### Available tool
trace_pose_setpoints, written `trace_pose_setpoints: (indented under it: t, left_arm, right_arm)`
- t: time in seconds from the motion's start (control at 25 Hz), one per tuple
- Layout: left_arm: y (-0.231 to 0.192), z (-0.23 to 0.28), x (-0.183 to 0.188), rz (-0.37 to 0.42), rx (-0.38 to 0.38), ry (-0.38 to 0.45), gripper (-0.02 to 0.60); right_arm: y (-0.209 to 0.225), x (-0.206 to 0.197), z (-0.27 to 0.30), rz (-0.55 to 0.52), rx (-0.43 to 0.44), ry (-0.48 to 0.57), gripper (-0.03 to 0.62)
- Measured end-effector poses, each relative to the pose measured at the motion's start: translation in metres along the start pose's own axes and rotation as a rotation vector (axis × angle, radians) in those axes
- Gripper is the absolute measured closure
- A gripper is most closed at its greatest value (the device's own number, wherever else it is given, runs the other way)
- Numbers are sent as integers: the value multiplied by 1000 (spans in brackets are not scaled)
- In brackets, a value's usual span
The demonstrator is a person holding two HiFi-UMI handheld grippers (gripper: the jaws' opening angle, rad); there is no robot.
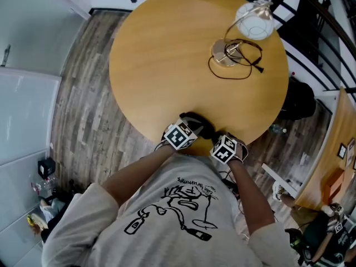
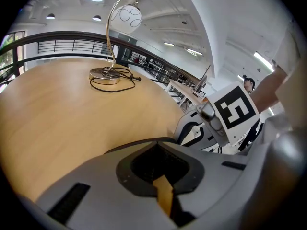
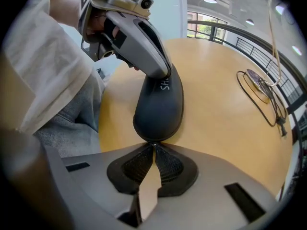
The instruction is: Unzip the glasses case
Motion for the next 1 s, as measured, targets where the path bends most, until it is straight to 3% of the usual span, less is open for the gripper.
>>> trace_pose_setpoints:
  t: [0.52,0.84,1.0]
  left_arm:
    - [-2,-1,0,5,-31,-4,574]
    - [-3,1,0,5,-42,-8,574]
    - [-3,1,1,-1,-49,-11,574]
  right_arm:
    - [26,9,-1,-144,-61,-61,569]
    - [37,29,4,-554,-142,-161,569]
    - [41,39,5,-655,-154,-167,569]
Point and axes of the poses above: the fingertips, and each gripper's own axes: z forward along the fingers, y to its right, x out of its top, the point moved 8 cm from there along -z, backward along the fingers, and after that the axes turned 2 degrees about -z, right-handed, at the moved point
